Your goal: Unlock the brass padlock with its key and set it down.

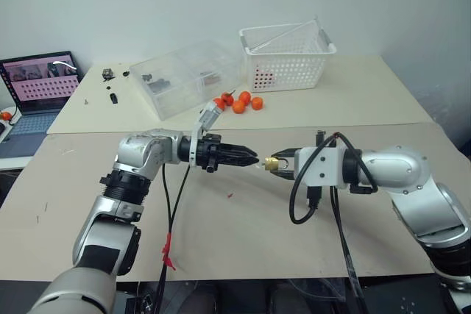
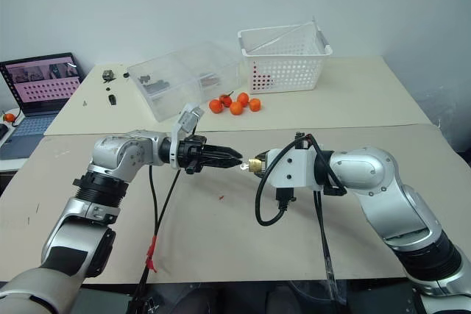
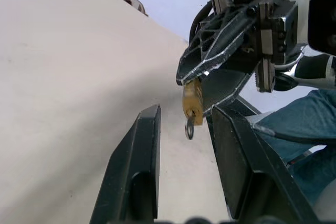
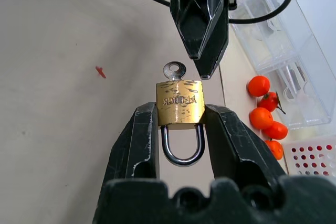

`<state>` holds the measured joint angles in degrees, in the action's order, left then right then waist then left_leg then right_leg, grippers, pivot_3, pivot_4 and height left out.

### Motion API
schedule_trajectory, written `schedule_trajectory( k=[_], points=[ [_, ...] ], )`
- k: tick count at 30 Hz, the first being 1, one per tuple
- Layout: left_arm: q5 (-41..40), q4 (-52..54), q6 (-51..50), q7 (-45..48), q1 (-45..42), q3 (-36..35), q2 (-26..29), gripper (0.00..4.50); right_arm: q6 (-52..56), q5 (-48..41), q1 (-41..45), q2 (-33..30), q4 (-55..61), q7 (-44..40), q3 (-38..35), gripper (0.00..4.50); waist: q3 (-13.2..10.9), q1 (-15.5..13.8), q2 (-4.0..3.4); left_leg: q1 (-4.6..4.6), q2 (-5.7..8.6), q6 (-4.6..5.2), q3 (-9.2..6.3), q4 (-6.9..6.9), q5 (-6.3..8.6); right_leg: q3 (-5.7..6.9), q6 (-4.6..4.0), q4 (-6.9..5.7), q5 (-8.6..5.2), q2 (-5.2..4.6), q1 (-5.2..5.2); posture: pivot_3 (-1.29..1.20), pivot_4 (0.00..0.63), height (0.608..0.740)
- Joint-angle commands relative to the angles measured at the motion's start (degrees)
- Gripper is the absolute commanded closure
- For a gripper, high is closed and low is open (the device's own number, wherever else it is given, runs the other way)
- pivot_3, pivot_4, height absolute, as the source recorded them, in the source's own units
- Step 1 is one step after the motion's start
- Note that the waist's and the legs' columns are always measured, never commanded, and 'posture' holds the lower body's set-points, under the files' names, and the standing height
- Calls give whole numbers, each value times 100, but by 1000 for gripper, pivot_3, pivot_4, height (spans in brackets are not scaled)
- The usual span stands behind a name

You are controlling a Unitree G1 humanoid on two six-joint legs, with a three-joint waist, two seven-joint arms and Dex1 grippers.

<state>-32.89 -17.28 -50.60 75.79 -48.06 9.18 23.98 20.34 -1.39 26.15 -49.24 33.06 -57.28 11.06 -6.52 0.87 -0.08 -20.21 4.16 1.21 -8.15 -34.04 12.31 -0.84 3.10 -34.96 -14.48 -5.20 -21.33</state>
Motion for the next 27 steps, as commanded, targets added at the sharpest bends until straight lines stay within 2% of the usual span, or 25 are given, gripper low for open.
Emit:
schedule_trajectory(
  k=[1,27],
  points=[
    [-90,178,8,30,-126,-107,2,2905,77,-35,75,-53,195,36,-174,3568,0,-1,0,0,-1,0,1,0,0,0,0,0,0,1,0,0,150,740],
    [-23,143,118,117,-142,4,-39,2905,54,68,420,-98,-30,31,-229,3568,0,-2,0,1,-1,0,3,2,0,1,-1,1,0,1,0,0,150,740]
  ],
)
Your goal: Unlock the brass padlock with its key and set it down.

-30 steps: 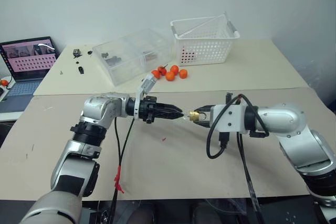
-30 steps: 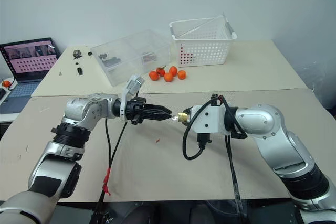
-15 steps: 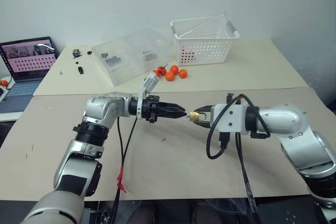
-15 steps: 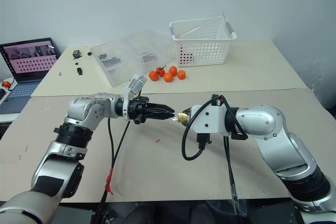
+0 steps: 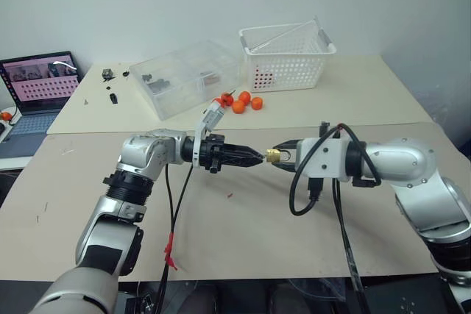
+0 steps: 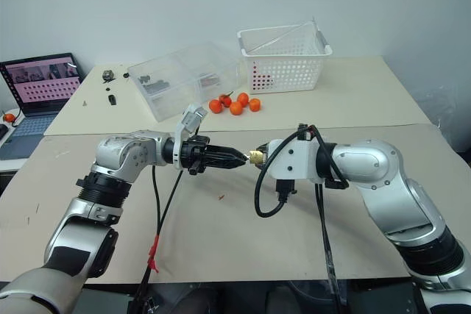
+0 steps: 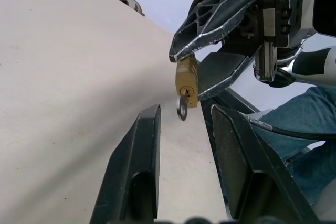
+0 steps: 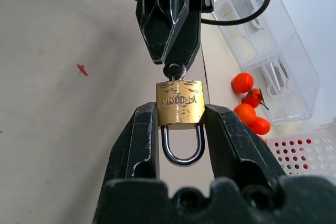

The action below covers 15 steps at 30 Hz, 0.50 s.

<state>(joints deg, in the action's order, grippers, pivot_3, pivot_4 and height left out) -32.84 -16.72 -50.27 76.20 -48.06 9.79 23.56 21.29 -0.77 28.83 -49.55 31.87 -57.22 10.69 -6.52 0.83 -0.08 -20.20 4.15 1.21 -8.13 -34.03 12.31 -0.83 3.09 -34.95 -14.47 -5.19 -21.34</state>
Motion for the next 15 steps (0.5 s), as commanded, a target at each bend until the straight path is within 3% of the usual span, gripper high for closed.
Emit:
schedule_trajectory(
  k=[1,15],
  points=[
    [-26,79,87,75,-147,-58,1,2905,-47,5,149,-75,88,22,-189,3568,0,3,0,0,0,0,0,0,0,0,0,0,0,0,0,0,150,740],
    [-27,39,101,65,-167,-92,-14,2905,27,-3,130,-40,165,63,-138,3568,0,2,0,0,-1,0,0,0,0,0,0,0,0,1,0,0,150,740]
  ],
)
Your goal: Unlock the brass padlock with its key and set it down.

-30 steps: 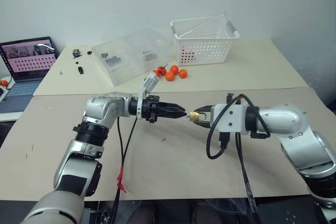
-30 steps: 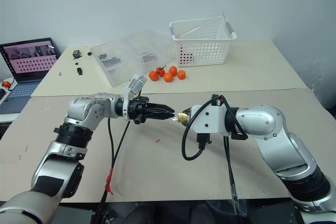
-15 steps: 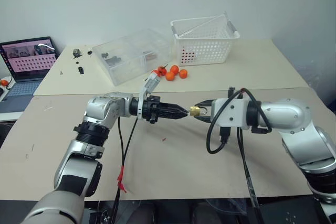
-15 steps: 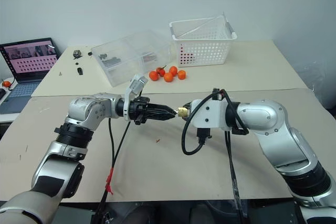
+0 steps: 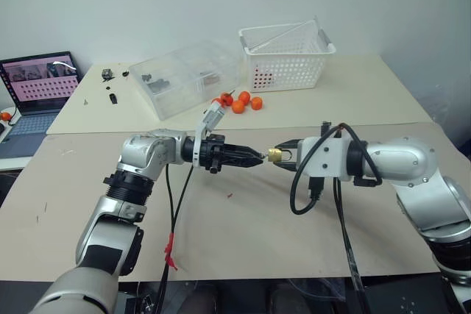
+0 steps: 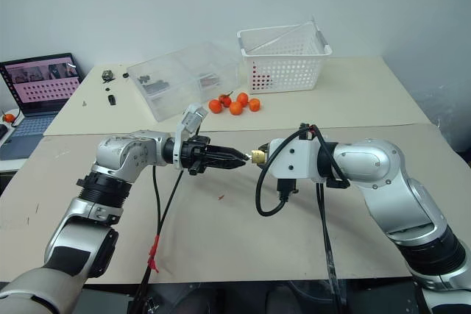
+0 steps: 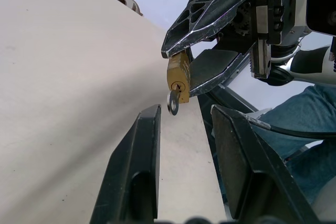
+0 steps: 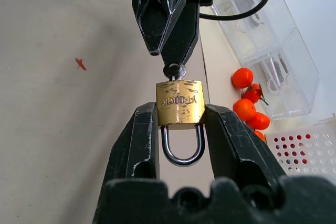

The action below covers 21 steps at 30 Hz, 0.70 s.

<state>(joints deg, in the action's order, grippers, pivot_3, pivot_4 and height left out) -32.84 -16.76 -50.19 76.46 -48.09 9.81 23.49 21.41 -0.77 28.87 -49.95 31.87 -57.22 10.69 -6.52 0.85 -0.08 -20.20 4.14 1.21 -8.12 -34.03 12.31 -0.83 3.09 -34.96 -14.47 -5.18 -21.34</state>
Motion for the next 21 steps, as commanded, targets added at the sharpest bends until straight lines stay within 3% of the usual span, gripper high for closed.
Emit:
schedule_trajectory(
  k=[1,21],
  points=[
    [-26,35,99,37,-168,-96,-12,2905,24,0,124,3,172,67,-133,3568,0,0,0,0,0,0,0,0,0,0,0,0,0,0,0,0,150,740],
    [-16,-63,146,63,-213,-105,-35,2905,105,-5,55,31,290,90,-104,3568,-2,0,2,-2,2,-1,2,-5,1,-1,0,-1,0,-2,0,0,150,740]
  ],
)
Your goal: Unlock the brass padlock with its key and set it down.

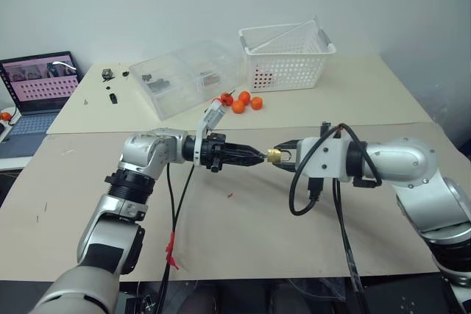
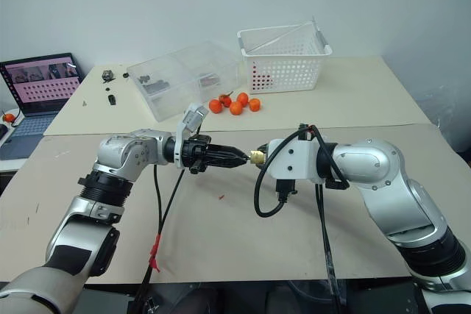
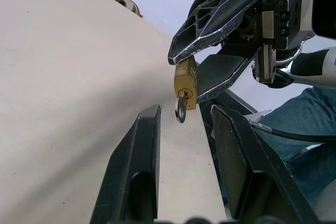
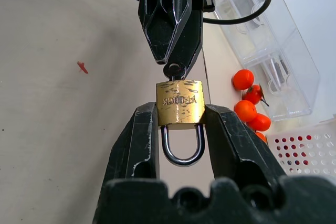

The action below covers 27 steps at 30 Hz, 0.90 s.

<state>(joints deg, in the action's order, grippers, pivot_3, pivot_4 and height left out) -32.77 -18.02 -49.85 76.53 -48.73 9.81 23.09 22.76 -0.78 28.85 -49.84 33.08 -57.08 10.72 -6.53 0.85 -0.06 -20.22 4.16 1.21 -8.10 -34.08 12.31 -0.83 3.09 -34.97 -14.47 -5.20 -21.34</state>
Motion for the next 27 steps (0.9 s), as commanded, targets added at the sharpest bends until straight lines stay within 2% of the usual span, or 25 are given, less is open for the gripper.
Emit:
schedule_trajectory(
  k=[1,3,5,6,19,23,27],
  points=[
    [-29,59,107,53,-153,-109,-2,3162,-34,-6,54,17,166,75,-113,3568,0,0,0,0,0,0,0,0,0,0,0,0,0,0,0,0,150,740],
    [-36,49,103,46,-155,-115,-13,3604,-31,-8,57,18,166,76,-116,3568,0,0,0,0,0,0,0,0,0,0,0,0,0,0,0,0,150,740],
    [-48,49,92,63,-154,-117,-11,4393,-23,-6,64,20,170,77,-112,3568,0,1,0,-1,0,0,0,-1,0,0,0,0,0,0,0,0,150,740],
    [-51,49,89,64,-155,-118,-16,4467,-20,-10,60,17,174,76,-117,3568,-1,0,1,-1,0,0,0,-1,0,0,0,0,0,0,0,0,150,740],
    [23,8,243,18,-157,-128,-80,4467,84,-24,67,12,264,69,-110,3568,-4,-1,5,-3,1,-3,2,-6,2,-2,0,0,0,-1,-1,0,150,740],
    [269,-126,1318,-655,-384,-515,-530,4467,182,-59,103,36,316,66,-94,3568,-6,-17,8,-4,1,-4,2,-9,2,-2,-1,1,0,-4,-1,0,150,740],
    [734,-138,2408,-537,-433,-334,-582,4467,245,-58,147,68,344,49,-71,3568,-9,-24,14,-7,2,-8,6,-10,3,-3,-6,5,4,-7,-1,0,150,740]
  ],
)
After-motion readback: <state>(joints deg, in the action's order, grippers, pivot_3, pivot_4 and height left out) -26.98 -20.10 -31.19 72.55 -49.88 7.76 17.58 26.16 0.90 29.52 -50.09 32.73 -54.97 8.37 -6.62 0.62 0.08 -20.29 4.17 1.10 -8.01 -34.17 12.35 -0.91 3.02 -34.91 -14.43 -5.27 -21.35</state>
